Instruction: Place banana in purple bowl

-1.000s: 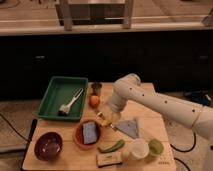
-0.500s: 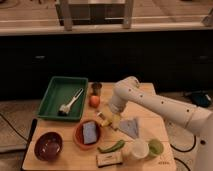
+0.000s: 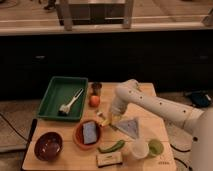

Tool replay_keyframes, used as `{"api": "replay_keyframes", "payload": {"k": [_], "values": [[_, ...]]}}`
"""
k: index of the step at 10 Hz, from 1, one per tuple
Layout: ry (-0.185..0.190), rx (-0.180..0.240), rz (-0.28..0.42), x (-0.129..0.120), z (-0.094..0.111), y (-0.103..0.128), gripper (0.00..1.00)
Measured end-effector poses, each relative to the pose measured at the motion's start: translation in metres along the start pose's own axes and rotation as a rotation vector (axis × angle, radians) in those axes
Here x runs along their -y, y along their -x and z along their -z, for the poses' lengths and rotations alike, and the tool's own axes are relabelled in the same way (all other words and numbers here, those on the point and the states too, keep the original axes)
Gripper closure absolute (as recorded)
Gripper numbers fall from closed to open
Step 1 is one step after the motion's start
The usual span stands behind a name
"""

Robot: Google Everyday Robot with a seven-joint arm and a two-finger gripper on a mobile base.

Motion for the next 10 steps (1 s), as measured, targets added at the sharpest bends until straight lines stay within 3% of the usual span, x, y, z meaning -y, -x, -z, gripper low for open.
{"api": "replay_keyframes", "payload": {"k": [2,3,5,10], "values": [[0.011,-0.001,0.001,0.000,-0.002,-0.001,0.92],[0.013,-0.002,0.003,-0.001,-0.002,-0.001,0.97],[0.010,-0.014,0.013,-0.002,0.007,0.000,1.00],[-0.065,-0.051,0.066,0.000,0.067,0.017,1.00]]}}
